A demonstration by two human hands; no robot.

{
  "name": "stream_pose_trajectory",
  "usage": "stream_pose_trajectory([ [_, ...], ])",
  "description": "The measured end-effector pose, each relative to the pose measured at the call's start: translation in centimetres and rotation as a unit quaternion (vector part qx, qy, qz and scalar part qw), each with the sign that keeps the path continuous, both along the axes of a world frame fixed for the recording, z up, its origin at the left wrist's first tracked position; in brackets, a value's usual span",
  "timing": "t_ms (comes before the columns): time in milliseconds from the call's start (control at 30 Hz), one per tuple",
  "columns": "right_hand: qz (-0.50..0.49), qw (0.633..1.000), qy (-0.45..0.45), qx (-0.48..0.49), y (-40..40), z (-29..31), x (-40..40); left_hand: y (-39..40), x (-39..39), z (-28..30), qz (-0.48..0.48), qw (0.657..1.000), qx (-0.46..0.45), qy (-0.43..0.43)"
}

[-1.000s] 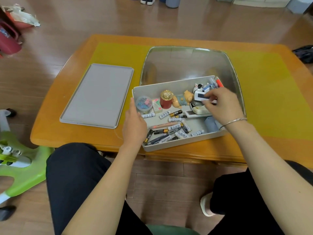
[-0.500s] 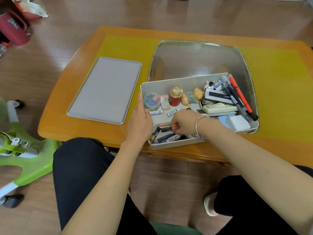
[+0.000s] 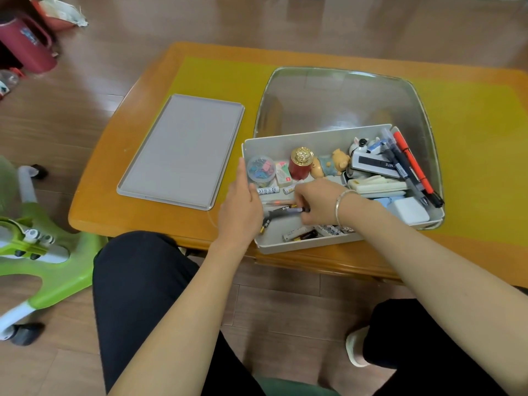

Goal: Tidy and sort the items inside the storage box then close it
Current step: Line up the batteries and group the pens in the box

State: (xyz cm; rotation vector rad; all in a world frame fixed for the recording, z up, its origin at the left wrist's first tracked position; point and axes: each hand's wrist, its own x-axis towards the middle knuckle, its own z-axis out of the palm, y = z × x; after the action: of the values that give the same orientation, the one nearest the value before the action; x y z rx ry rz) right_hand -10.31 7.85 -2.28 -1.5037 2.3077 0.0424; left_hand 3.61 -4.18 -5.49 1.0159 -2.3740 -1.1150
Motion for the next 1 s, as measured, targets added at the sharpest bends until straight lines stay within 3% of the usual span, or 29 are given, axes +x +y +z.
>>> stream_pose_trajectory([
  [133,-0.029,0.998,0.029,-0.049,-0.1,0.3,-0.8,0.2,-0.1,-0.1,0.009,1.0,-0.013,0.003],
  [700,-0.063,0.992,0.111,0.017,-1.8,-0.4,0.6,0.4,-0.2,0.1,0.027,1.0,-0.007,-0.003],
  [1000,-0.093,0.993,0.069,-0.033,-0.8,1.2,0.1,0.3,-0.2,0.1,0.023,1.0,-0.005,0.0],
])
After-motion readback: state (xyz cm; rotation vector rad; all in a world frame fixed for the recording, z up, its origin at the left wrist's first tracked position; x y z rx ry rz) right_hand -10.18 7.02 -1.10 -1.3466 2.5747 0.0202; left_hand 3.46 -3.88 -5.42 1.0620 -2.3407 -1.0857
